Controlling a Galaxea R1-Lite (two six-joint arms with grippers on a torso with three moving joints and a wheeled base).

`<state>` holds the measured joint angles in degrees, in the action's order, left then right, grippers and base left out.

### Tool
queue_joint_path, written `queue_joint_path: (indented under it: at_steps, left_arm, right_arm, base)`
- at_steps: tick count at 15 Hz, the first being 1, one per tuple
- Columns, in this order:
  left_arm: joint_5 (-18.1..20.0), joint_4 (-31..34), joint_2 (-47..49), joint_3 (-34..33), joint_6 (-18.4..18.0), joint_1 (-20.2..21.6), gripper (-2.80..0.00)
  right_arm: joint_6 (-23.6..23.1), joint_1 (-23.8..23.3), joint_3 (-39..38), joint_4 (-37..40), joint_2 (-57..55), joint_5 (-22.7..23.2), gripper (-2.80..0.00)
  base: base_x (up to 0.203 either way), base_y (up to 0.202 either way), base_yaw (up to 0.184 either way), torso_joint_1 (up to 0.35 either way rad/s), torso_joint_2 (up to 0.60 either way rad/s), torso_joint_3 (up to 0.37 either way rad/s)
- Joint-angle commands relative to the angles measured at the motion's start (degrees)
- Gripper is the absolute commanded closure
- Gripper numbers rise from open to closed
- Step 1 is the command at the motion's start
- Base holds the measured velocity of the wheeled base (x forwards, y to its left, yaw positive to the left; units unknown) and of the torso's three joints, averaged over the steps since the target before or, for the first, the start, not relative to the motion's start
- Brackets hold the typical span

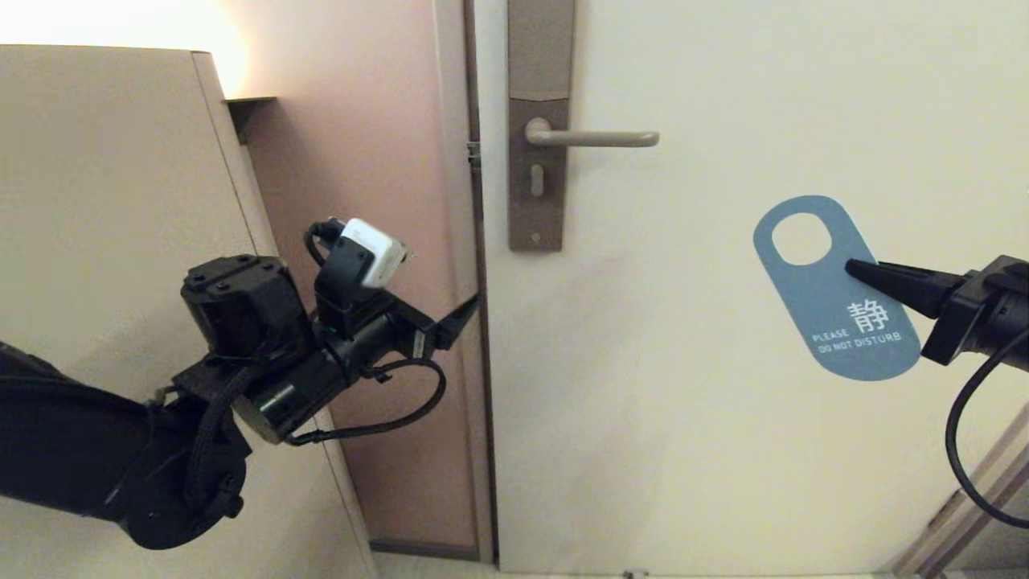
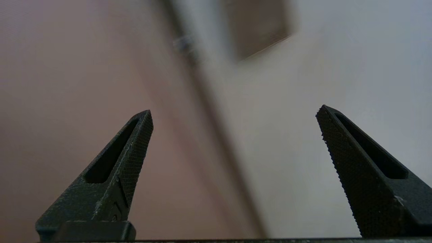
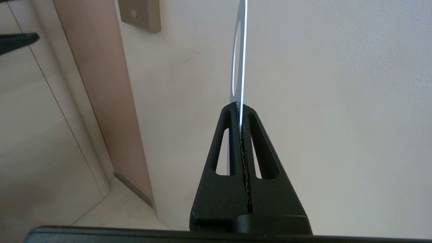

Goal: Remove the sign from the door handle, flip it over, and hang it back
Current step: Hang the sign back with the other side facing out

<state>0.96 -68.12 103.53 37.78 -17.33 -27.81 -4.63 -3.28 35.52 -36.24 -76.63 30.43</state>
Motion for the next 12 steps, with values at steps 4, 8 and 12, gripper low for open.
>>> queue_joint_path:
  at_steps: [4, 8, 12]
  left_arm:
    - [-3.95, -3.43, -1.14, -5.53, -1.65, 2.39, -2.8]
    - [-3.5, -10.21, 1.36, -7.23, 1.63, 1.9, -2.8]
    - [-3.52, -20.64, 6.49, -8.68, 2.51, 1.71, -2.8]
  right_arm:
    - [-0.03, -0.06, -0.47, -0.23, 0.34, 0.18, 0.0]
    - [-0.03, -0.06, -0.55, -0.22, 0.34, 0.17, 0.0]
    - [-0.03, -0.06, -0.54, -0.14, 0.17, 0.16, 0.0]
  base:
    - [0.0, 0.0, 0.0, 0.0, 0.0, 0.0]
    - [0.0, 0.0, 0.0, 0.0, 0.0, 0.0]
    - [0.0, 0.0, 0.0, 0.0, 0.0, 0.0]
